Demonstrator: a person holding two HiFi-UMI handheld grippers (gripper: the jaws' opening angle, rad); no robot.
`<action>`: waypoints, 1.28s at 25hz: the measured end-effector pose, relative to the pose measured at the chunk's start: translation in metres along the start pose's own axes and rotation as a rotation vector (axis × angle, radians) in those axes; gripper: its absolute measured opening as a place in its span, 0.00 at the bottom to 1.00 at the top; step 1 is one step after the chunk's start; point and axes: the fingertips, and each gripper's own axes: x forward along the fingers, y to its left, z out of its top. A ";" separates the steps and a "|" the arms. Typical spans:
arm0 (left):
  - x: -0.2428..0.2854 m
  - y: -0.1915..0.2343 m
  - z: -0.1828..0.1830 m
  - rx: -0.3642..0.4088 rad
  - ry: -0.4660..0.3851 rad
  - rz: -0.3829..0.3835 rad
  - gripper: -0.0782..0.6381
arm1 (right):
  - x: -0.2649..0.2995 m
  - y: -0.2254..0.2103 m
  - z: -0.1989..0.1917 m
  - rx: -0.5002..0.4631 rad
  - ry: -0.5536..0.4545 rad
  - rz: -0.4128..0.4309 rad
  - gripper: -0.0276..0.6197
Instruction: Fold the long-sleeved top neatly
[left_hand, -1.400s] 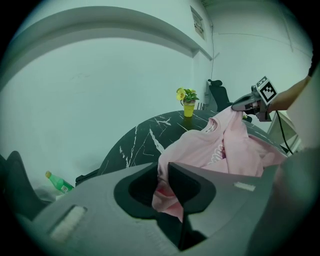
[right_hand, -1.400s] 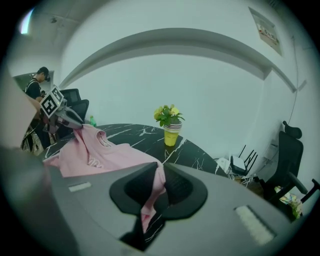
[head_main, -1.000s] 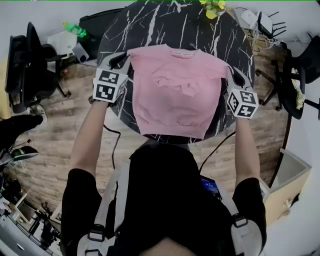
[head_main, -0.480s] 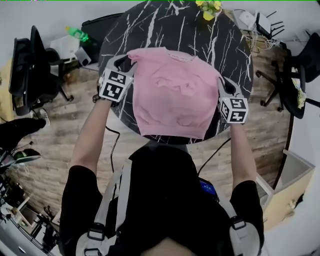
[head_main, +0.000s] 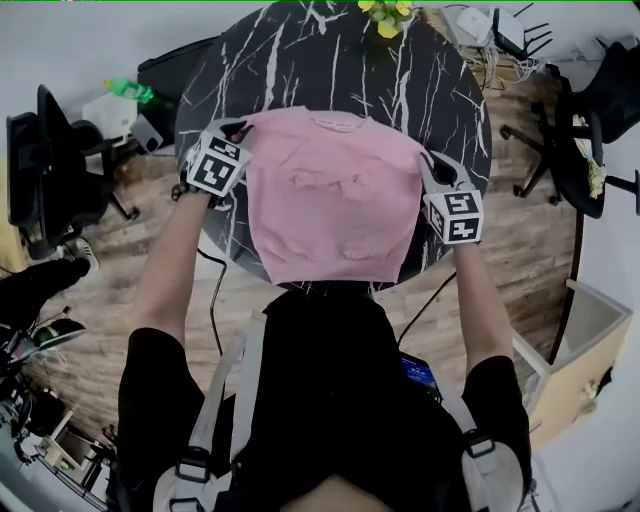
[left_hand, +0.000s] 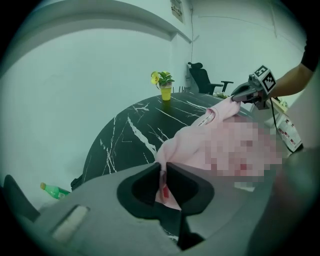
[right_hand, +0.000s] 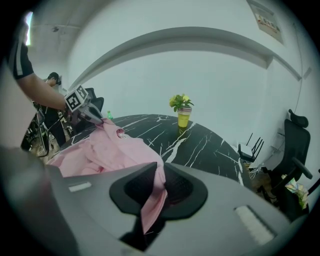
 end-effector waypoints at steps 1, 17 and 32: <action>-0.003 0.000 0.002 -0.010 -0.018 -0.006 0.17 | 0.001 -0.002 0.002 -0.003 0.000 -0.005 0.11; -0.093 -0.073 -0.024 -0.054 -0.228 -0.059 0.17 | -0.048 0.005 0.013 -0.018 -0.065 -0.067 0.11; -0.156 -0.137 -0.077 -0.032 -0.304 -0.110 0.17 | -0.119 0.056 -0.046 0.038 -0.086 -0.042 0.11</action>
